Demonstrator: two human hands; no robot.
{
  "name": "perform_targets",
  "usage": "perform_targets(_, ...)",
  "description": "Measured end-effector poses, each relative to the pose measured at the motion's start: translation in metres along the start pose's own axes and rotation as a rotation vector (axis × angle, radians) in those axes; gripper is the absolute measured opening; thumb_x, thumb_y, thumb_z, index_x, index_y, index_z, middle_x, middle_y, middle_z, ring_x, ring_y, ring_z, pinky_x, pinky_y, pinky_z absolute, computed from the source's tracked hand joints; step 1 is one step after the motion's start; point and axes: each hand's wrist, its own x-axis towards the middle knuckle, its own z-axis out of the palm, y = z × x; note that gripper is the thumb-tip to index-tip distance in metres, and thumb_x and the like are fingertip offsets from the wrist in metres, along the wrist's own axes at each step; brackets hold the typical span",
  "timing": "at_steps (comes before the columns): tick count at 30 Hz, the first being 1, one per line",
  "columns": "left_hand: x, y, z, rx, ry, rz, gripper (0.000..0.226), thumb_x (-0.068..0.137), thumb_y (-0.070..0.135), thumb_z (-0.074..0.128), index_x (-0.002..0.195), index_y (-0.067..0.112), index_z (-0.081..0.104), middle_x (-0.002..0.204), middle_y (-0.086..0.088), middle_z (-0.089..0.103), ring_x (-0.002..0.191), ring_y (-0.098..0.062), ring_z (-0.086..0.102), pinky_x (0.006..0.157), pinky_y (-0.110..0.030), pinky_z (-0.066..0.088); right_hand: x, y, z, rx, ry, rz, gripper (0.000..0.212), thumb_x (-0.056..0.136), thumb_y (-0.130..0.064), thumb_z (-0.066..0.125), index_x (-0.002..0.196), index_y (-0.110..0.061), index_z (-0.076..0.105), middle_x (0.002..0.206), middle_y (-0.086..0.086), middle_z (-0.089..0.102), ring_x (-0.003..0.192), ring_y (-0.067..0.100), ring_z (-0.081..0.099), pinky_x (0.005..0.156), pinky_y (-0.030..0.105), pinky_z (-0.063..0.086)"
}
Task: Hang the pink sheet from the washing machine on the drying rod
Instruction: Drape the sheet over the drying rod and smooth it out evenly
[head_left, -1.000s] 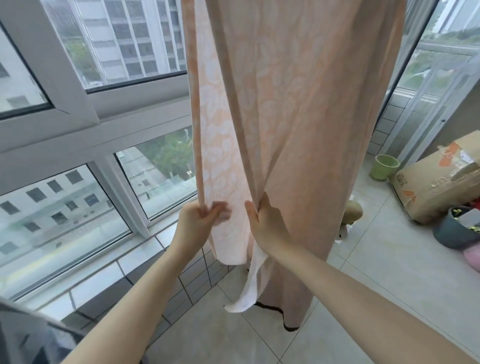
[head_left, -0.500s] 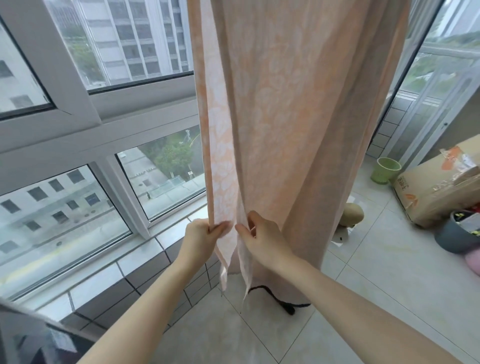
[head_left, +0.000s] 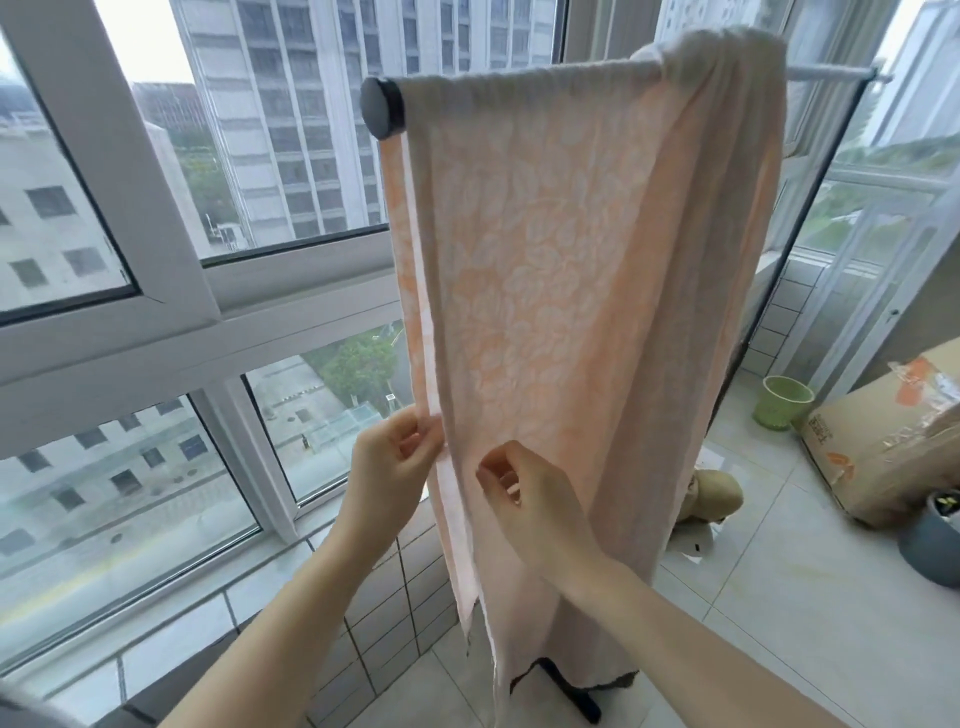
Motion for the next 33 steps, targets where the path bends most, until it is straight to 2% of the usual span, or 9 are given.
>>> perform_targets(3, 0.017, 0.035, -0.005, 0.007, 0.039, 0.114, 0.025, 0.094, 0.016, 0.061, 0.081, -0.005, 0.064, 0.079, -0.025, 0.063, 0.075, -0.041, 0.060, 0.071, -0.055, 0.050, 0.016, -0.022, -0.020, 0.009, 0.047, -0.112, 0.006, 0.095, -0.034, 0.052, 0.093, -0.033, 0.057, 0.087, -0.020, 0.061, 0.084, 0.000, 0.059, 0.077, 0.028, 0.054)
perform_targets(6, 0.030, 0.070, -0.012, 0.004, 0.091, 0.223, 0.027, 0.097, 0.021, 0.056, 0.086, -0.002, 0.063, 0.080, -0.020, 0.064, 0.075, -0.036, 0.060, 0.072, -0.053, 0.052, 0.030, -0.047, -0.044, 0.006, 0.096, -0.233, 0.009, 0.097, -0.029, 0.052, 0.103, -0.029, 0.059, 0.095, -0.021, 0.061, 0.089, -0.002, 0.059, 0.081, 0.022, 0.052)
perform_targets(9, 0.040, 0.106, -0.022, -0.030, 0.122, 0.328, 0.022, 0.100, 0.026, 0.047, 0.101, 0.016, 0.066, 0.091, 0.002, 0.072, 0.085, -0.016, 0.070, 0.076, -0.037, 0.058, 0.045, -0.070, -0.069, -0.007, 0.170, -0.339, 0.015, 0.098, -0.027, 0.050, 0.109, -0.027, 0.060, 0.102, -0.021, 0.062, 0.095, -0.001, 0.059, 0.085, 0.021, 0.051)
perform_targets(11, 0.047, 0.129, -0.027, -0.071, 0.151, 0.416, 0.026, 0.100, 0.029, 0.041, 0.111, 0.019, 0.063, 0.100, 0.001, 0.072, 0.090, -0.016, 0.071, 0.077, -0.031, 0.058, 0.054, -0.084, -0.087, -0.023, 0.221, -0.411, 0.016, 0.097, -0.026, 0.051, 0.110, -0.025, 0.060, 0.104, -0.019, 0.062, 0.097, -0.002, 0.059, 0.087, 0.019, 0.051)
perform_targets(15, 0.061, 0.170, -0.035, -0.049, 0.247, 0.542, 0.021, 0.098, 0.028, 0.044, 0.112, 0.021, 0.058, 0.100, 0.003, 0.072, 0.092, -0.014, 0.071, 0.077, -0.024, 0.057, 0.074, -0.111, -0.119, -0.079, 0.350, -0.570, 0.018, 0.095, -0.023, 0.053, 0.110, -0.020, 0.061, 0.105, -0.012, 0.064, 0.095, 0.001, 0.060, 0.087, 0.018, 0.051)
perform_targets(18, 0.070, 0.190, -0.039, 0.083, 0.296, 0.566, 0.020, 0.092, 0.025, 0.056, 0.110, 0.018, 0.061, 0.104, 0.011, 0.069, 0.095, -0.004, 0.068, 0.081, -0.020, 0.056, 0.089, -0.124, -0.141, -0.090, 0.417, -0.655, 0.018, 0.094, -0.022, 0.053, 0.109, -0.017, 0.063, 0.102, -0.009, 0.065, 0.095, 0.003, 0.060, 0.083, 0.022, 0.053)
perform_targets(25, 0.073, 0.217, -0.031, 0.526, 0.287, 0.624, 0.012, 0.084, 0.024, 0.068, 0.094, 0.026, 0.073, 0.090, 0.021, 0.068, 0.079, 0.007, 0.065, 0.072, -0.004, 0.048, 0.118, -0.125, -0.189, -0.177, 0.496, -0.749, 0.013, 0.092, -0.014, 0.058, 0.104, -0.014, 0.063, 0.097, -0.008, 0.061, 0.095, 0.006, 0.054, 0.079, 0.023, 0.050)
perform_targets(29, 0.071, 0.232, -0.024, 0.855, 0.274, 0.639, 0.012, 0.084, 0.029, 0.067, 0.093, 0.025, 0.074, 0.091, 0.017, 0.069, 0.070, 0.003, 0.065, 0.068, -0.022, 0.055, 0.141, -0.113, -0.222, -0.273, 0.464, -0.744, 0.021, 0.095, -0.013, 0.053, 0.114, -0.012, 0.062, 0.108, -0.004, 0.060, 0.106, 0.012, 0.053, 0.088, 0.026, 0.048)
perform_targets(33, 0.073, 0.249, -0.003, 1.109, 0.279, 0.637, 0.015, 0.088, 0.033, 0.064, 0.099, 0.026, 0.073, 0.093, 0.015, 0.072, 0.066, -0.008, 0.066, 0.061, -0.028, 0.051, 0.173, -0.092, -0.250, -0.349, 0.435, -0.709, 0.024, 0.098, -0.016, 0.049, 0.118, -0.012, 0.063, 0.114, -0.002, 0.062, 0.110, 0.014, 0.054, 0.089, 0.033, 0.051)
